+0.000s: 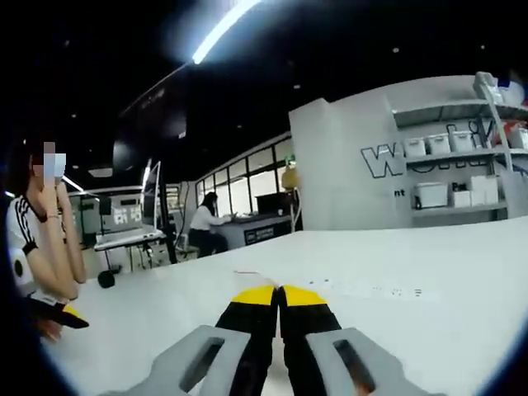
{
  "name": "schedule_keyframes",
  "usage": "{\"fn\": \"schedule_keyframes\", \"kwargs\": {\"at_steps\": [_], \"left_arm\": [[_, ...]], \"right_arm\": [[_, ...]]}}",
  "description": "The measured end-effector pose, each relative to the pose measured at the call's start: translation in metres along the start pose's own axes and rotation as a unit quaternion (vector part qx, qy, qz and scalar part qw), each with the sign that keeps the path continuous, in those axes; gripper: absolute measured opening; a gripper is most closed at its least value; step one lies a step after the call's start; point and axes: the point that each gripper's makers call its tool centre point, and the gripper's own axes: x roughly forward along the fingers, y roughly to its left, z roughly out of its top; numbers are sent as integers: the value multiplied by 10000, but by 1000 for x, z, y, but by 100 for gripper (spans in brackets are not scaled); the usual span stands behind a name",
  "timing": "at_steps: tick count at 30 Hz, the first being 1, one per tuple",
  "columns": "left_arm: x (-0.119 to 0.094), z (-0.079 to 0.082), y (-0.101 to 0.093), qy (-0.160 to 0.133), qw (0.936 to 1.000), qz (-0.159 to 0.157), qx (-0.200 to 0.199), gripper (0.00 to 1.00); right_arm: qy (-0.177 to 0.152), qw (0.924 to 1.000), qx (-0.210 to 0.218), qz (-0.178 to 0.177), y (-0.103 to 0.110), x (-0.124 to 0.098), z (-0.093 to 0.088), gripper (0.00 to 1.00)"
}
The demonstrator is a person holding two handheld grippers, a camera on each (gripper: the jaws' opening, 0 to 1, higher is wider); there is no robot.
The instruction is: Open the resealable bag by pulling the two sides of the seal apart until the entire bag opening is separated and visibly accessible.
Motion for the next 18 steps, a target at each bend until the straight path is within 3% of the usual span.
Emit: {"fn": "schedule_keyframes", "kwargs": {"at_steps": [12,18], "left_arm": [[0,0,-3,-7,10000,-51,-11,79],[-1,-1,-6,-13,10000,-73,-21,79]], "right_arm": [[-101,9998,158,54,-6,-2,4,0],[-170,9996,214,106,16,-17,3,0]]}}
